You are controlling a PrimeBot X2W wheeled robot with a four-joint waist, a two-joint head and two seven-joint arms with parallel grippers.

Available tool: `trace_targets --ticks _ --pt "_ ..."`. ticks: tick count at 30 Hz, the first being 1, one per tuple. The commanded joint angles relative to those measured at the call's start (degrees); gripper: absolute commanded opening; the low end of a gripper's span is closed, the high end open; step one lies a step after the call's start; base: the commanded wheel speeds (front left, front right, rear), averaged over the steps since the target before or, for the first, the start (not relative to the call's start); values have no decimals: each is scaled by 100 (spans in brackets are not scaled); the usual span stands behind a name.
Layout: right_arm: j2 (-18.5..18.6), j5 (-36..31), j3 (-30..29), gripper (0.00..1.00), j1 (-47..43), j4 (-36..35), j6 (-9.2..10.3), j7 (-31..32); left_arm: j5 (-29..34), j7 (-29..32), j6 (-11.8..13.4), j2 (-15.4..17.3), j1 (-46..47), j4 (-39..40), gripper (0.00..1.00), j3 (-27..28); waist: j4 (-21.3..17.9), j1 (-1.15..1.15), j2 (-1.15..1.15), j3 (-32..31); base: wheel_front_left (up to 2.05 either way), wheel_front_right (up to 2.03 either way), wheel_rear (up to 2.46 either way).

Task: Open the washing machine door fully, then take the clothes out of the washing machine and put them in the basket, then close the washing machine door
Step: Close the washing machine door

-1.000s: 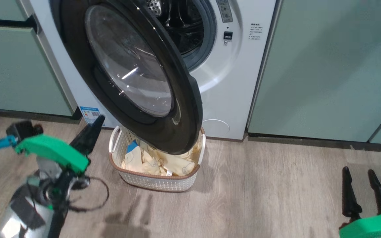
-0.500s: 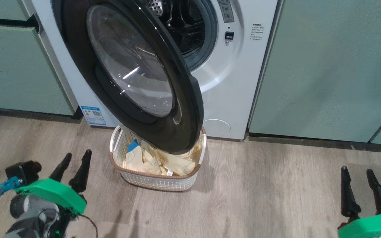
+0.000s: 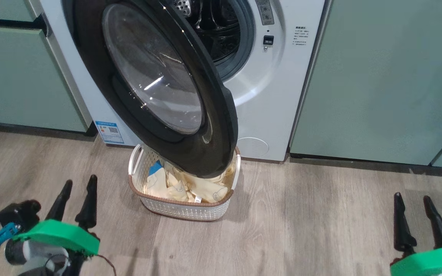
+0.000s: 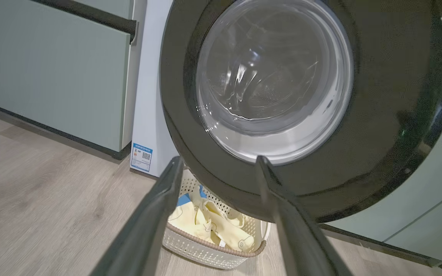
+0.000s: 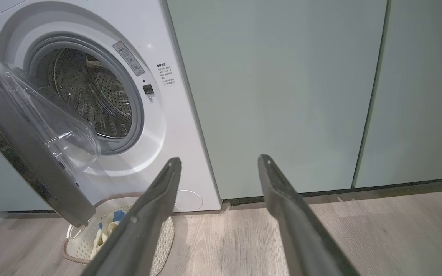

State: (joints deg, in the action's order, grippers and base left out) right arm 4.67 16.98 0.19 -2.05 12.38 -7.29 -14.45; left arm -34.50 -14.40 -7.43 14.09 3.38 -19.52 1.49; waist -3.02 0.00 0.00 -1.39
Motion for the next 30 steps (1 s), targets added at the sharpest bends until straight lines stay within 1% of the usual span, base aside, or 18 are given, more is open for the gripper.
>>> trace_targets --ticks 1,3,11,17,18,20,21,24,26,30 --pt "36 -13 132 100 184 -185 -20 -55 100 -59 -5 109 182 216 100 274 -4 0 0 -3 0 0 0" --pt "33 -15 138 100 195 -187 -20 -55 234 -59 -5 42 117 271 100 303 -6 0 0 -7 0 0 0" --pt "49 -22 148 100 201 -205 -20 -55 787 -60 -5 33 30 369 100 295 0 0 0 -16 0 0 0" --pt "49 -7 172 100 207 -193 -20 -55 974 -60 -5 47 31 347 100 322 -22 0 0 -20 0 0 0" --pt "47 7 176 88 213 -190 -20 -55 997 -60 -5 51 28 345 100 319 -26 0 0 -25 0 0 0" --pt "55 82 200 18 253 -204 -20 -55 1044 -60 -5 54 24 339 100 315 -27 0 0 -25 0 0 0" --pt "52 130 175 0 292 -259 -20 -55 1069 -60 -5 55 25 329 100 307 -24 0 0 -26 0 0 0" --pt "1 359 25 0 470 -572 -20 -55 1110 -60 -5 41 33 298 100 315 -19 0 0 -28 0 0 0" --pt "-24 459 44 0 639 -877 -20 -55 1132 -60 -5 21 28 268 100 345 -9 0 0 -26 0 0 0" --pt "-13 584 515 0 1026 -1508 -20 -55 1238 -60 -5 4 17 204 100 340 33 0 0 -29 0 0 0"
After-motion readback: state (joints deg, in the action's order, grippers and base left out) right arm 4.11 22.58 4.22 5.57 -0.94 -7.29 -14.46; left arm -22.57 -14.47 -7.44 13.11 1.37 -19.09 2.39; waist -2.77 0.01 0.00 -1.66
